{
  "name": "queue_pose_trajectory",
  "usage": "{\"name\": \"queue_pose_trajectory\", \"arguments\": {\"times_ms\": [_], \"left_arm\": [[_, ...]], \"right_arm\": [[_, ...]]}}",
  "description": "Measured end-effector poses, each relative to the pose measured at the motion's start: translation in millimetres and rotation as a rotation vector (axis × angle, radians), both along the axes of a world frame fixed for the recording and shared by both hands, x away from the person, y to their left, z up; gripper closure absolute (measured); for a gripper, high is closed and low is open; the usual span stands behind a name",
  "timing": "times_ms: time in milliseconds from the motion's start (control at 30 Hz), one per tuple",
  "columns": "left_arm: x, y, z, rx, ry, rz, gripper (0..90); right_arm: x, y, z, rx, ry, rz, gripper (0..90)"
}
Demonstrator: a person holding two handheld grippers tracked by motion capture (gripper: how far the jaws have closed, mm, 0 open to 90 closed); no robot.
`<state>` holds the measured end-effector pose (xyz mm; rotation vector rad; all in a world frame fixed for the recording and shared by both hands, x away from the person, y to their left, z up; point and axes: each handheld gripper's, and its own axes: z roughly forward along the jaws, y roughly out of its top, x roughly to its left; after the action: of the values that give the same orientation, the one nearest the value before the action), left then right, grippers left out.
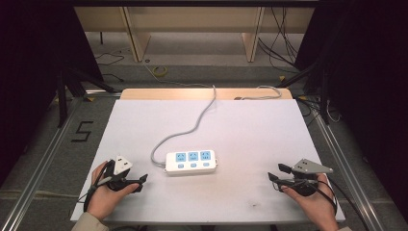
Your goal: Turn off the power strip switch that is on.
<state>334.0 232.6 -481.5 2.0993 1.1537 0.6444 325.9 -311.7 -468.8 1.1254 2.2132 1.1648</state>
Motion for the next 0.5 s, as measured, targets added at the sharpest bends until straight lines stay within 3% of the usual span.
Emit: {"name": "queue_pose_trajectory", "arguments": {"times_ms": [200,500], "left_arm": [[-1.3,-0.5,0.5,0.013,0.0,-0.002,19.1],[-1.8,-0.1,1.0,0.012,0.0,0.008,20.4]], "right_arm": [[1.0,2.3,2.7,-0.015,0.003,0.013,51.1],[1.9,3.2,10.6,-0.029,-0.015,0.026,73.1]]}}
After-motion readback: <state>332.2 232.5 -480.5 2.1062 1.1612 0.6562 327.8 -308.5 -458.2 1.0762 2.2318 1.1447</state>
